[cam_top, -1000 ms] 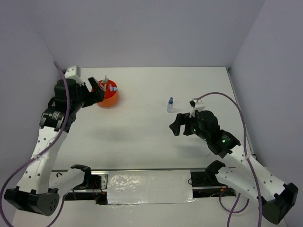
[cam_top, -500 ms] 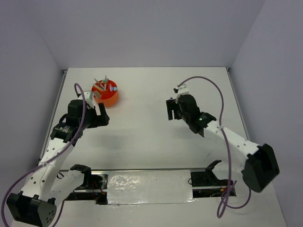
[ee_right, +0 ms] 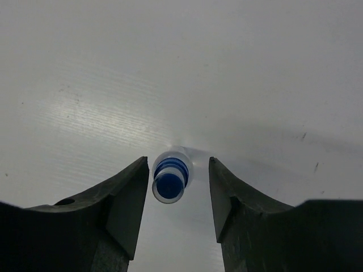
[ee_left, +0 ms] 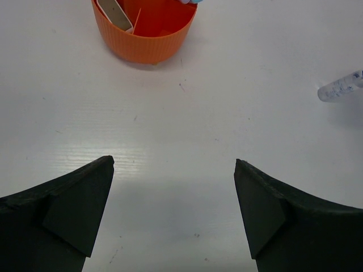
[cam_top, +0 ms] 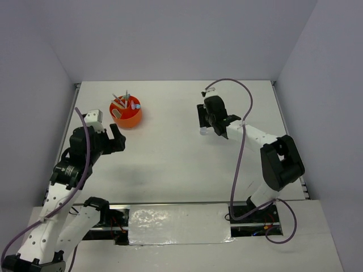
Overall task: Sort the stationery into containers
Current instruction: Pick up the stationery from the center of the board, then place the stationery in the storage box.
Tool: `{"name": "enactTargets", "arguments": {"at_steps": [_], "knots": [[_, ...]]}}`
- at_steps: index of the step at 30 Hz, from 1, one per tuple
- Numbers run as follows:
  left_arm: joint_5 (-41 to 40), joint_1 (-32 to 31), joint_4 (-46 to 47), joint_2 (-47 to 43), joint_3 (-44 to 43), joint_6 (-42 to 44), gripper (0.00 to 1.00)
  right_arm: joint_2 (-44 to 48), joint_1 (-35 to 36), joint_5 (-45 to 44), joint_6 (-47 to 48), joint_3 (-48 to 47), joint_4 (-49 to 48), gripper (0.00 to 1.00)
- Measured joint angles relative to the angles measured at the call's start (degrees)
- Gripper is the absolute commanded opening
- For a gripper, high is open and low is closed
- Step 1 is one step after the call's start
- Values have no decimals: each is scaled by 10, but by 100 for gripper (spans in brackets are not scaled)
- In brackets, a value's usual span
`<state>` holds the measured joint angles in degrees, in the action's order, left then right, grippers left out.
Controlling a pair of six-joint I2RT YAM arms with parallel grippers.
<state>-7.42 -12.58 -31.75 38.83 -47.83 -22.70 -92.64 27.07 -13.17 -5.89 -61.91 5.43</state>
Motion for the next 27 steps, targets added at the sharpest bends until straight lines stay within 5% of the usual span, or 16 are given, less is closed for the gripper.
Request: {"name": "enactTargets", "arguments": {"at_steps": [5,8,15,20,27], "knots": [[3,0,0,15,1,0,99,-31,0,21,-2,0,-5,33],[3,0,-1,12,1,0,99,-33,0,30,-7,-2,-20,7],[-3,0,-2,-1,2,0,99,-9,2,73,-50,39,-66,0],[-82,2,-18,-43,1,-25,99,28,43,116,-120,73,-148,0],[-219,32,-57,-118,-2,-77,99,-50,158,132,-156,-54,-254,0]]}}
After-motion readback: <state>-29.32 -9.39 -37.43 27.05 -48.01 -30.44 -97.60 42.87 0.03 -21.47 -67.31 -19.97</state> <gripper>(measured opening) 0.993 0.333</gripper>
